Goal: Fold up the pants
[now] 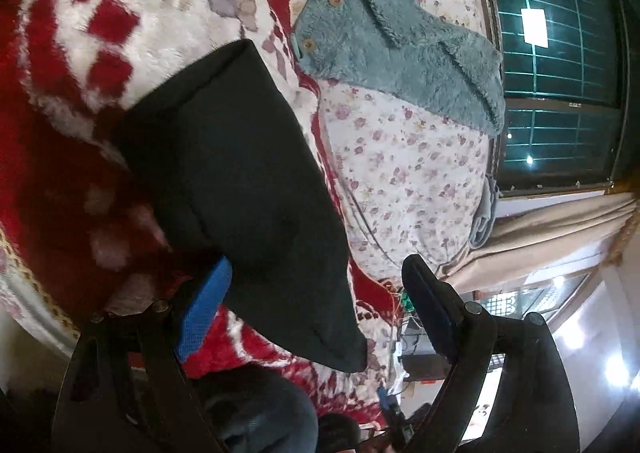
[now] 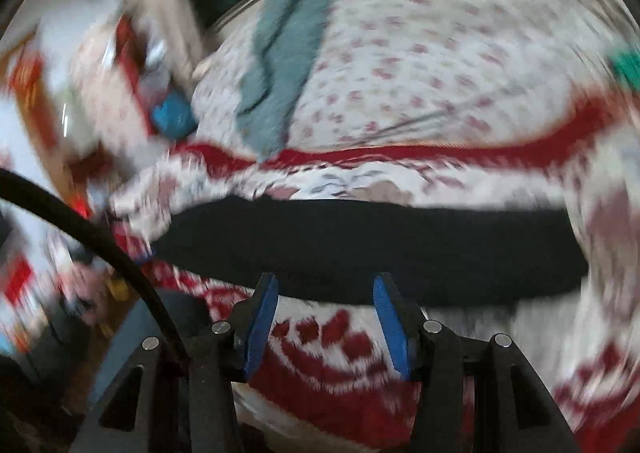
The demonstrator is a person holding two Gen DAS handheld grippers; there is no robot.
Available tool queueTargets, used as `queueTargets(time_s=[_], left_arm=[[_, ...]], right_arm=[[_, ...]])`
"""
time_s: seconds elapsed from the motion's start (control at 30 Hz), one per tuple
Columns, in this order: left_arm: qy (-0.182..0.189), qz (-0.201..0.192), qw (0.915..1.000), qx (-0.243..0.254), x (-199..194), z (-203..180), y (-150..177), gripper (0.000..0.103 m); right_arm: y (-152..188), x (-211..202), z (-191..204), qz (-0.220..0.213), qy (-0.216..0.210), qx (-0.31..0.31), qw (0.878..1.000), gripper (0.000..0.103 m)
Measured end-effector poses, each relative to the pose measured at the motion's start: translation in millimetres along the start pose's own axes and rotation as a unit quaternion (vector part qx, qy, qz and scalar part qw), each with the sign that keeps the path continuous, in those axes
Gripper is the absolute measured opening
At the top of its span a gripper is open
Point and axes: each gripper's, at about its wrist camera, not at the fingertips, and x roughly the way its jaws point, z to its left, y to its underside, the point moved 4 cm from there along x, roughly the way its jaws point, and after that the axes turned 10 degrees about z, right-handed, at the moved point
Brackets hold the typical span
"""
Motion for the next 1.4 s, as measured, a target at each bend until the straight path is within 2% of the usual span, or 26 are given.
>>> queueTargets(time_s=[0.07,0.13,0.27,0.37,0.4,0.47,0.53,0.57,0.67,0.73,0.83,0.9,1.0,1.07,1.13,1.17,1.2,1.23,1.27,1.33,1.4], left_arm=[[-0.006,0.002,1.0,0.001,4.5,1.1,-1.7,0.087],[-0.009,0.001,0.9999,-0.005,9.9,3.0,-6.3,0.087],[-0.017,-0.009,0.9998,-0.001,15.7,-0.1,-11.2,0.087],[-0.056,-0.02,0.9976,0.035,15.8,-10.7,-6.7,0.086],[-0.069,-0.025,0.9962,0.046,16.8,-13.6,-6.0,0.081],[-0.115,-0.035,0.9904,0.068,18.4,-17.6,-4.7,0.072],[-0.149,-0.042,0.9845,0.082,21.6,-20.3,-5.6,0.055],[-0.16,-0.046,0.9821,0.088,22.5,-21.5,-6.4,0.052],[-0.17,-0.056,0.9791,0.097,24.2,-24.7,-10.3,0.044],[-0.179,-0.057,0.9772,0.099,27.7,-25.7,-14.1,0.026],[-0.198,-0.051,0.9741,0.096,30.8,-22.6,-16.8,0.016],[-0.198,-0.051,0.9742,0.096,30.5,-22.7,-17.5,0.014],[-0.197,-0.05,0.9739,0.1,28.9,-22.8,-17.7,0.012],[-0.196,-0.051,0.9742,0.1,28.4,-23.8,-17.6,0.011],[-0.193,-0.053,0.9746,0.101,27.2,-26.3,-17.5,0.011],[-0.191,-0.055,0.9748,0.102,26.8,-27.7,-17.6,0.011],[-0.189,-0.057,0.9751,0.101,25.9,-28.9,-18.0,0.01],[-0.185,-0.059,0.9756,0.102,25.4,-30.7,-18.1,0.009],[-0.184,-0.059,0.9755,0.104,25.3,-32.6,-18.1,0.009],[-0.187,-0.061,0.9745,0.109,25.5,-36.0,-18.8,0.008],[-0.181,-0.06,0.976,0.105,26.1,-37.9,-21.7,0.007]], right_arm=[[1.6,-8.9,-21.0,-0.028,-0.019,0.069,0.997,0.048],[-0.4,-16.7,-29.3,-0.055,-0.03,0.094,0.994,0.048],[-1.8,-19.8,-28.2,-0.06,-0.043,0.097,0.993,0.048],[-1.2,-31.3,-40.8,-0.081,-0.061,0.121,0.987,0.048],[-2.0,-38.6,-54.3,-0.095,-0.067,0.154,0.981,0.048],[6.1,-52.5,-89.5,-0.12,-0.065,0.243,0.96,0.048],[17.4,-61.0,-131.5,-0.118,-0.032,0.351,0.928,0.048],[22.5,-64.1,-148.3,-0.122,-0.045,0.385,0.914,0.048],[22.5,-67.8,-169.3,-0.127,-0.094,0.419,0.894,0.048],[17.9,-64.9,-179.0,-0.124,-0.109,0.433,0.886,0.048],[13.8,-47.1,-197.0,-0.102,-0.134,0.47,0.867,0.048],[14.5,-36.1,-204.3,-0.076,-0.117,0.486,0.862,0.048],[15.7,-26.2,-211.2,-0.056,-0.098,0.492,0.863,0.048],[14.9,-19.8,-216.3,-0.053,-0.107,0.495,0.861,0.048],[10.2,-19.6,-217.7,-0.057,-0.11,0.482,0.867,0.046],[6.7,-19.6,-218.4,-0.056,-0.109,0.47,0.874,0.037],[5.0,-18.0,-218.5,-0.052,-0.107,0.464,0.878,0.022],[4.3,-16.4,-218.4,-0.047,-0.1,0.458,0.882,0.015],[3.7,-13.8,-217.9,-0.037,-0.089,0.451,0.887,0.01],[4.2,-8.6,-217.3,-0.025,-0.088,0.448,0.889,0.006],[2.4,-11.1,-216.3,-0.029,-0.079,0.439,0.895,0.005]])
